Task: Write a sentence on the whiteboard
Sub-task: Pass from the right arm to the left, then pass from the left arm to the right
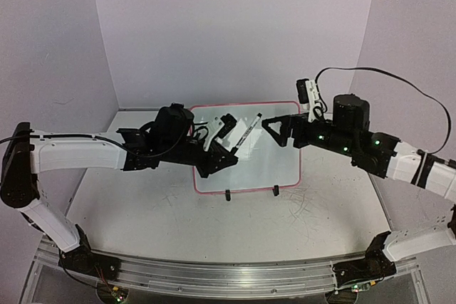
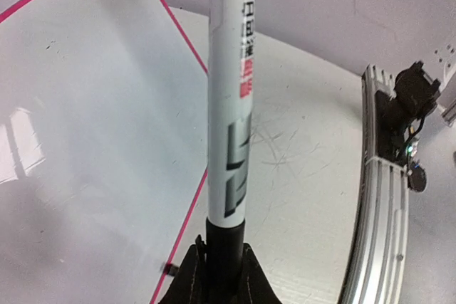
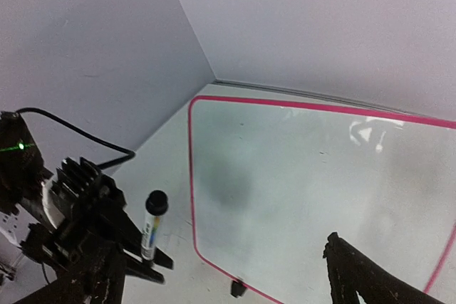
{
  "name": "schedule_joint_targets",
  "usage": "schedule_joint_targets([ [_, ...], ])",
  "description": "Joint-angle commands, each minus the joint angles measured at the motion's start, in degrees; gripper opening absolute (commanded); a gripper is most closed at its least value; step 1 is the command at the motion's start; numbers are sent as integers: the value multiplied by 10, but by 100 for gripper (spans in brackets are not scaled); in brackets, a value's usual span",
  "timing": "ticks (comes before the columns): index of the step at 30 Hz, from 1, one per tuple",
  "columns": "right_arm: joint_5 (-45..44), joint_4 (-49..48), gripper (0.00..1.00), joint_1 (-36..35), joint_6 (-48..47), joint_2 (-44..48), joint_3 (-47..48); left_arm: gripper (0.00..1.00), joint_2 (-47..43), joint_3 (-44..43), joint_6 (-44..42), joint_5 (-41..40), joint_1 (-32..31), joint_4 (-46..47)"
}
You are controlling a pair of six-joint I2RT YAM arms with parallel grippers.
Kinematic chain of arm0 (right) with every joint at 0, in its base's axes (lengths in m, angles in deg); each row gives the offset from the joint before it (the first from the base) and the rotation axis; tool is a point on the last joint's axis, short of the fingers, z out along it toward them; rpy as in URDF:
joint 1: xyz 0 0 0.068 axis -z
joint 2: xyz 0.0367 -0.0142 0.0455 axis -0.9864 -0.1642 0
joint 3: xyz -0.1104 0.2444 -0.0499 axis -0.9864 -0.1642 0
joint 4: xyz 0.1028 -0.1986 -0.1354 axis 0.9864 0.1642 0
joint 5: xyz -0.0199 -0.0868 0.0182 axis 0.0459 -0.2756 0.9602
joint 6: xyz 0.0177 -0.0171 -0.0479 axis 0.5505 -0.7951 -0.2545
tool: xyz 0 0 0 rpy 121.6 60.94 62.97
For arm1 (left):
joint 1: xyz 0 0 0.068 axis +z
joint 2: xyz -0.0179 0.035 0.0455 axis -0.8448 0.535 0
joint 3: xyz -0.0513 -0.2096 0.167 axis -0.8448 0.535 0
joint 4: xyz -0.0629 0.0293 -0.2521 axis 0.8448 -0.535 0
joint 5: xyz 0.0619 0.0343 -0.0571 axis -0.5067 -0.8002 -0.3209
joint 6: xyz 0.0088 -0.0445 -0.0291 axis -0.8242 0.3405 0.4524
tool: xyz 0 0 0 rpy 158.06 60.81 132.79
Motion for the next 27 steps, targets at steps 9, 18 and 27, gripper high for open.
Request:
schedule_joint_targets([
  [9, 296, 376, 86, 39, -71, -146, 304, 0, -54, -44, -187, -25, 0, -167],
  [18, 393, 426, 64, 36, -65, -252, 357, 0, -45, -74, -188, -3, 0, -194],
  [27, 415, 423, 47, 16, -64, -300, 373, 0, -35, -83, -178, 16, 0, -203],
])
